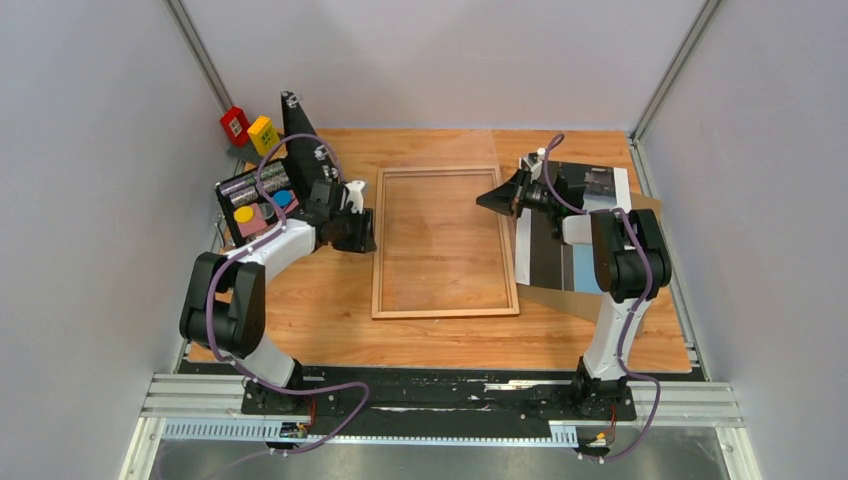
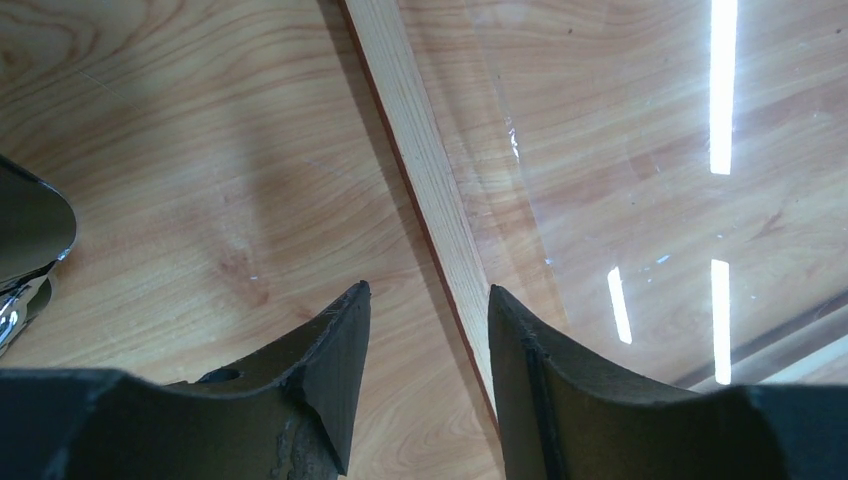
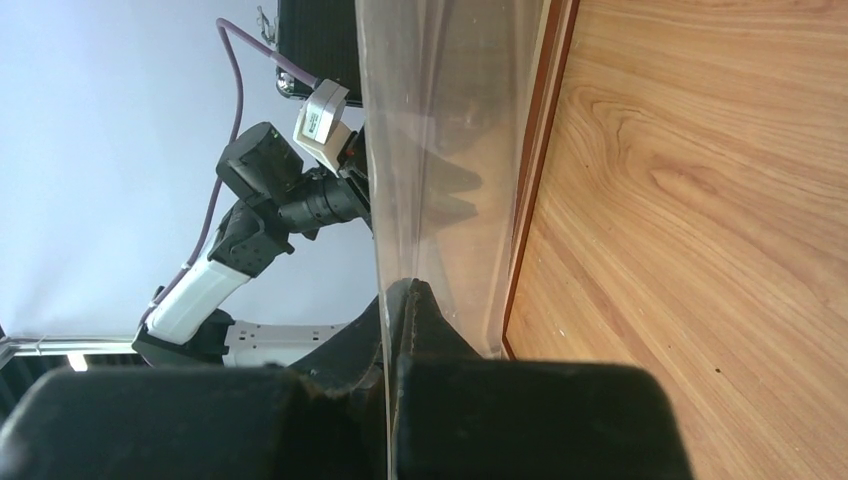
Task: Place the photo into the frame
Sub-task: Place the photo frame item in the photo frame.
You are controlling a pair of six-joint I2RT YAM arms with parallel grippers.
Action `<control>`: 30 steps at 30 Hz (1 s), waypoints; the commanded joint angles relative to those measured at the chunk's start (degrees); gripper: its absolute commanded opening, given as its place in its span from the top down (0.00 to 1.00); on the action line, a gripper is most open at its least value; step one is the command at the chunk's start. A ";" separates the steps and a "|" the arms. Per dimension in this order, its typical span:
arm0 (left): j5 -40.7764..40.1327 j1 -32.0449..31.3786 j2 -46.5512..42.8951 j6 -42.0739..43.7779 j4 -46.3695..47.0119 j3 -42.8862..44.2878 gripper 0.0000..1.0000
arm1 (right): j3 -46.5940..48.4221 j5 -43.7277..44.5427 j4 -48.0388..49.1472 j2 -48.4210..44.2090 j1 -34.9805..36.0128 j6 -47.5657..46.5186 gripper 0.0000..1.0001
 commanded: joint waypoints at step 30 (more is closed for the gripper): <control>-1.71 -0.86 1.85 0.27 5.46 -2.37 0.60 | -2.03 3.37 17.89 7.13 1.71 12.66 1.00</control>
